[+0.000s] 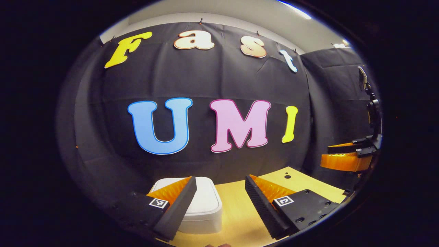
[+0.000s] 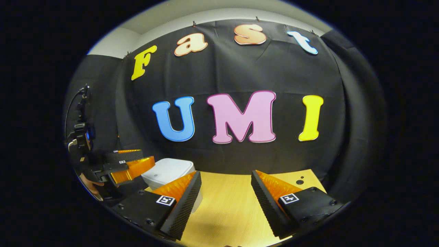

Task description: Press the lid of the desktop garbage bin to open it, pick up the crumpled paper on the desktop and throw it into the bin, then pick up the pop can on the desktop and drop it into the bin, and finally close the garbage bin lid.

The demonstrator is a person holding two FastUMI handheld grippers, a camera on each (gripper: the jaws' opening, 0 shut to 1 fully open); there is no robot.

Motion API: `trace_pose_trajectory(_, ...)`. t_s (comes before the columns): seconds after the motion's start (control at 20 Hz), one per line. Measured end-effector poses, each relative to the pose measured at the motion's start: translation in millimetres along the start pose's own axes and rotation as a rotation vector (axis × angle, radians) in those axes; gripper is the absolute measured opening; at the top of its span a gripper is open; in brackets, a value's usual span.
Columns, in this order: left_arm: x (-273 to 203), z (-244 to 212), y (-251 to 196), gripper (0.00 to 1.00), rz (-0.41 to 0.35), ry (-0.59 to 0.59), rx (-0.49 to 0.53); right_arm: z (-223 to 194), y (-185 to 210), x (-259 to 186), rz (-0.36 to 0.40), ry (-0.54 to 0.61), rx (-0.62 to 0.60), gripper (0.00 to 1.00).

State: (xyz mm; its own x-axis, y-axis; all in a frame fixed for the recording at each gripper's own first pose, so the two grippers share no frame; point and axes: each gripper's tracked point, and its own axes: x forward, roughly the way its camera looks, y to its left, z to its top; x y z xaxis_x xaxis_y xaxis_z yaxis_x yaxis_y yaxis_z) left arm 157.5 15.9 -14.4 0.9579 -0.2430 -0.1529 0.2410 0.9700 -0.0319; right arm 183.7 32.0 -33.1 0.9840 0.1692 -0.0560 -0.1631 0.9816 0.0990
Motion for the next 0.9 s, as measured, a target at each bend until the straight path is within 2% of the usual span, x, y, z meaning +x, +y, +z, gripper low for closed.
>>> trace_pose_trajectory(0.25, -19.3, 7.2, -7.1, 0.96, -0.029, -0.027, -0.087, 30.5, 6.1, -27.5, -0.117, -0.099, -0.048, 0.95)
trace_pose_trajectory(0.4, -28.9, 14.3, -15.8, 0.96, -0.078, -0.065, -0.125, 37.2, 7.1, -41.1, -0.17, -0.131, -0.084, 0.96)
trace_pose_trajectory(0.6, -44.0, 25.8, -6.1, 0.94, -0.012, -0.101, -0.097, 46.0, 11.5, -44.4, -0.172, -0.169, -0.09, 0.95)
trace_pose_trajectory(0.8, -58.8, 30.8, -2.0, 0.94, 0.077, -0.117, -0.082, 56.2, 10.3, -37.4, -0.141, -0.206, -0.051, 0.96)
trace_pose_trajectory(0.85, -60.2, 32.5, -3.8, 0.94, 0.086, -0.123, -0.08, 58.5, 7.7, -36.0, -0.134, -0.219, -0.057, 0.83)
trace_pose_trajectory(0.9, -60.6, 32.6, -6.2, 0.94, 0.092, -0.125, -0.078, 57.2, 6.3, -34.8, -0.125, -0.217, -0.063, 0.84)
